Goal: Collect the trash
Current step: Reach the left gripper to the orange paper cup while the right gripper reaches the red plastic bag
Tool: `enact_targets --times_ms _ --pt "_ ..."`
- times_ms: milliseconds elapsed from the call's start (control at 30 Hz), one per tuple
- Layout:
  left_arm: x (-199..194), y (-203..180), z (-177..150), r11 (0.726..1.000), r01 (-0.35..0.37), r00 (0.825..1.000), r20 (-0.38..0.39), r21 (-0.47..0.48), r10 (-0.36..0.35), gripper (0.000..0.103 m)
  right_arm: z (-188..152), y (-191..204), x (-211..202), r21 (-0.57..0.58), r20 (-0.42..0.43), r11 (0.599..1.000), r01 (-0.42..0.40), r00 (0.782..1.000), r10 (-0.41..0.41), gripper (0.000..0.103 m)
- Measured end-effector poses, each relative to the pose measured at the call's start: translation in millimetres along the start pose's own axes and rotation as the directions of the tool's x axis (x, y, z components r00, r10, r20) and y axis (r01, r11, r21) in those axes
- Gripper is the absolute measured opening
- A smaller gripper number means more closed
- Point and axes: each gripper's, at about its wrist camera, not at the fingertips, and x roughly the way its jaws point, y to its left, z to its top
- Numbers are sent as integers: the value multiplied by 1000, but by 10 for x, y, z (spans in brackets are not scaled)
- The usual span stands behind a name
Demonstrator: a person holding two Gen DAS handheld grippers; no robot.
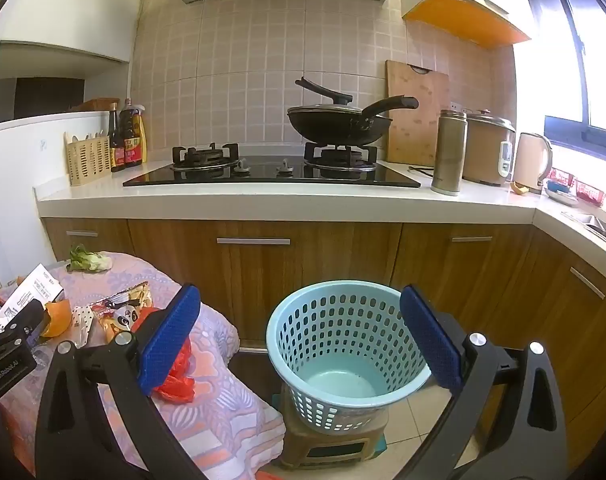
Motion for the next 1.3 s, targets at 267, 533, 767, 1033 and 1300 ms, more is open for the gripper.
enact_targets --times_ms 267,533,767,1033,1300 --pt "0 -4 -1 1000 -4 1000 -2 7 4 93 -2 0 16 -2 -12 1000 -8 1000 8 95" --pt "1 -4 0 1000 -4 1000 -3 8 4 93 -2 34 35 -3 -12 1000 -9 1000 9 95" --pt "0 -2 0 1000 -5 1000 -4 8 5 93 -2 45 31 -7 -10 1000 -9 1000 9 95" --pt "33 -16 17 1000 -7 1000 -4 4 7 93 -3 76 38 -18 -11 1000 -5 1000 5 95" --pt "-71 127 67 999 36 999 -2 -22 -36 91 51 111 47 -21 -23 999 -51 998 50 95"
